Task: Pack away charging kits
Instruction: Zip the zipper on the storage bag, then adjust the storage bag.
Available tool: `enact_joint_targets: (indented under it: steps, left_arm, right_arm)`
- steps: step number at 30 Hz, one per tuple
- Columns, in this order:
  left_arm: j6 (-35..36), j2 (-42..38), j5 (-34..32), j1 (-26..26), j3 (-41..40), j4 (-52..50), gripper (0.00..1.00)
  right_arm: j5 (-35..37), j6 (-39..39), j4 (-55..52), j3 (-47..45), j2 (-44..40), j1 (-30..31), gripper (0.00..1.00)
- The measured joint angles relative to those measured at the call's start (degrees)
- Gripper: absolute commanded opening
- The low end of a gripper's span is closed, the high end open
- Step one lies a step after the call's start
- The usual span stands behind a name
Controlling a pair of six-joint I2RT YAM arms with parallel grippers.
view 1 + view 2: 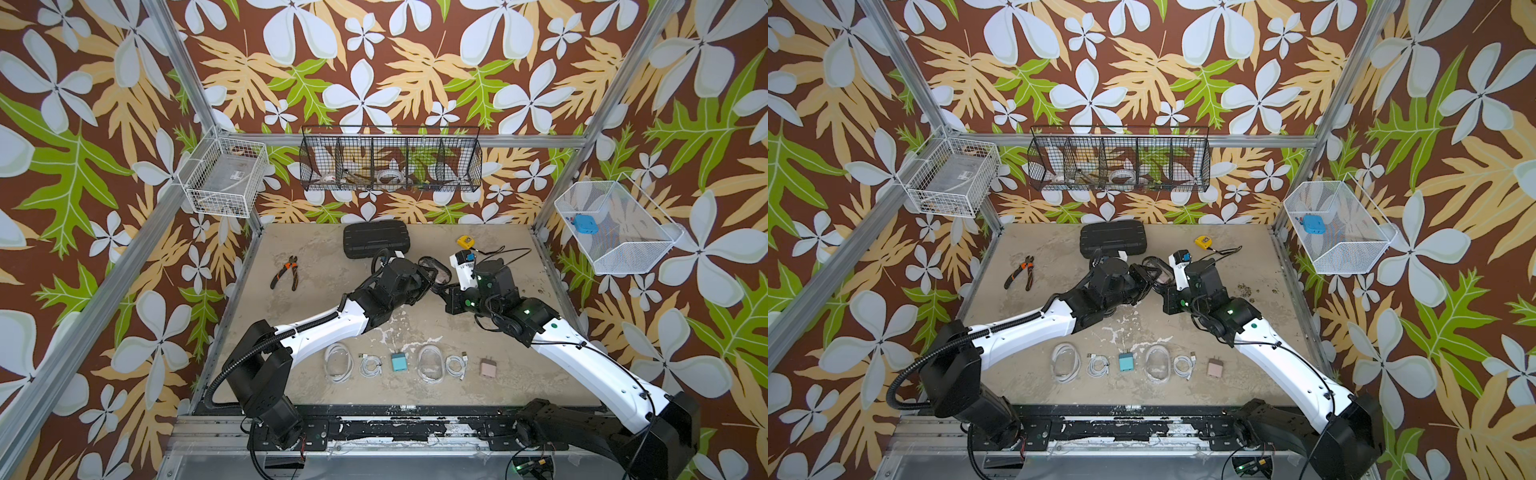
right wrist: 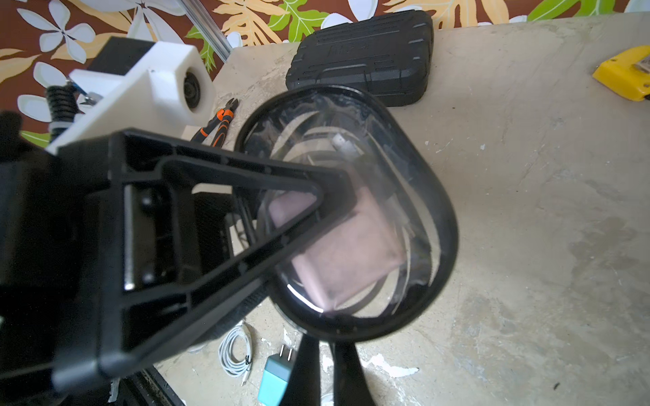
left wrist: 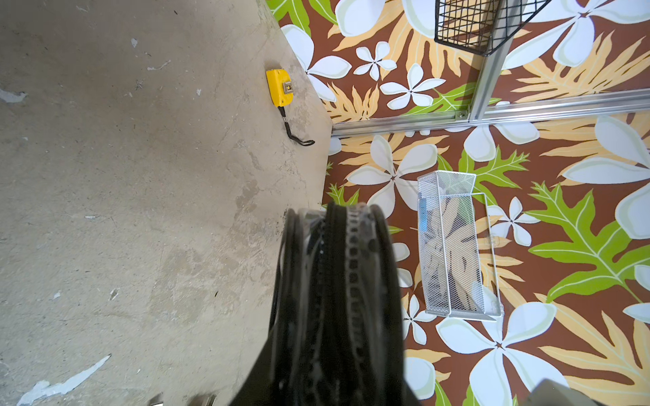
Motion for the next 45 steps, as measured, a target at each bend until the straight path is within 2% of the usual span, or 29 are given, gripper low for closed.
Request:
enact_joint_targets:
  steps: [10, 15, 19, 23, 28, 31, 33, 35, 38, 40, 45]
  left_arm:
    - [2.7, 0.0, 1.0, 0.3, 0.0, 0.0, 0.00]
    - [3.8, 0.0, 4.0, 1.2, -0.4, 0.4, 0.00]
    - [4.8, -0.2, 9.8, 3.3, -1.8, 2.9, 0.00]
    - [8.0, -2.9, 15.9, 7.4, -3.6, 2.8, 0.00]
    - [12.4, -4.1, 26.9, 10.1, -4.7, 3.4, 0.00]
    - [16.6, -4.7, 33.0, 11.1, -4.3, 2.7, 0.00]
    - [19.2, -5.0, 37.2, 11.8, -4.4, 2.9, 0.00]
    - [21.8, -5.8, 41.8, 12.5, -5.3, 3.1, 0.00]
    - [26.0, -6.4, 48.9, 13.3, -5.7, 3.2, 0.00]
    - [28.7, -6.6, 52.9, 13.3, -5.7, 3.1, 0.00]
    - [33.9, -7.8, 59.3, 13.3, -6.6, 2.8, 0.00]
  right_arm:
    - [0.3, -4.7, -4.4, 1.1, 0.4, -2.3, 0.00]
    - [0.3, -7.4, -5.4, 1.4, 0.7, -3.4, 0.00]
    - [-2.0, -9.4, -5.5, 1.5, 1.0, -6.4, 0.00]
    - [6.5, -11.0, -8.9, 2.8, 2.0, -8.5, 0.00]
    - [5.9, -12.1, -8.7, 5.0, 2.2, -7.7, 0.00]
    - [0.9, -12.1, -8.8, 7.1, 2.1, -8.4, 0.01]
    - [-4.6, -12.1, -8.8, 8.9, 1.5, -9.7, 0.15]
    - [-10.1, -11.8, -8.7, 10.5, 0.0, -11.8, 0.35]
    - [-19.3, -11.0, -7.9, 11.4, -1.9, -14.5, 0.55]
    - [-25.0, -9.4, -7.0, 10.8, -2.5, -15.6, 0.61]
    - [-37.8, -5.8, -4.9, 7.3, -1.4, -15.9, 0.68]
